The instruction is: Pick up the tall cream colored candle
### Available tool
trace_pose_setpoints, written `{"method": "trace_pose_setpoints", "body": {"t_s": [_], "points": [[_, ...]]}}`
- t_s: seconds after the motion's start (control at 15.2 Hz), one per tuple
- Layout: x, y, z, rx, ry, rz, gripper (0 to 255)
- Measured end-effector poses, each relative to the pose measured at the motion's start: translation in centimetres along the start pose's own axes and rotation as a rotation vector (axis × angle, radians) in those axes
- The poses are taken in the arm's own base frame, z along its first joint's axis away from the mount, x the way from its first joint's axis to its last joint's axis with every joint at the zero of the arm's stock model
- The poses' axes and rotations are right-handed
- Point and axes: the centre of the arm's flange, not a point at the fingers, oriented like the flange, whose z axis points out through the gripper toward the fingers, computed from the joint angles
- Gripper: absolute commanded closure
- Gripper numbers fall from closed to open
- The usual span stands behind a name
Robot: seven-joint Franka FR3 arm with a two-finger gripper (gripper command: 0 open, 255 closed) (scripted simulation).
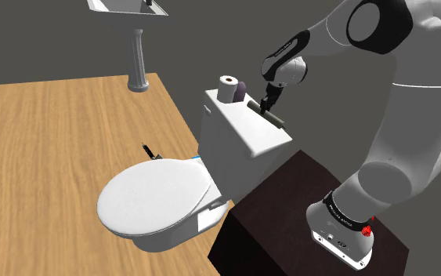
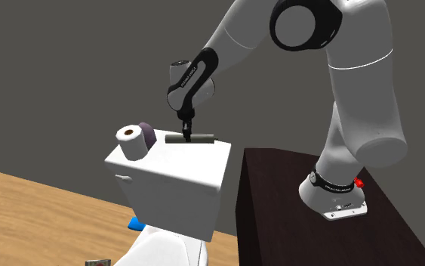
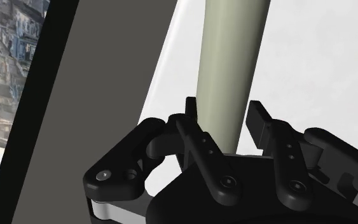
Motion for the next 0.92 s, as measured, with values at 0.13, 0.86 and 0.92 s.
{"method": "trace_pose_setpoints", "body": {"t_s": [0.13, 0.86, 0.92], "points": [[0.2, 0.1, 0.1, 0.004, -0.006, 0.0, 255], [-1.2, -0.5, -1.6, 0.011, -0.04, 0.013, 255], [-1.2, -0.5, -1.9, 0.019, -0.051, 0.015, 255]]}}
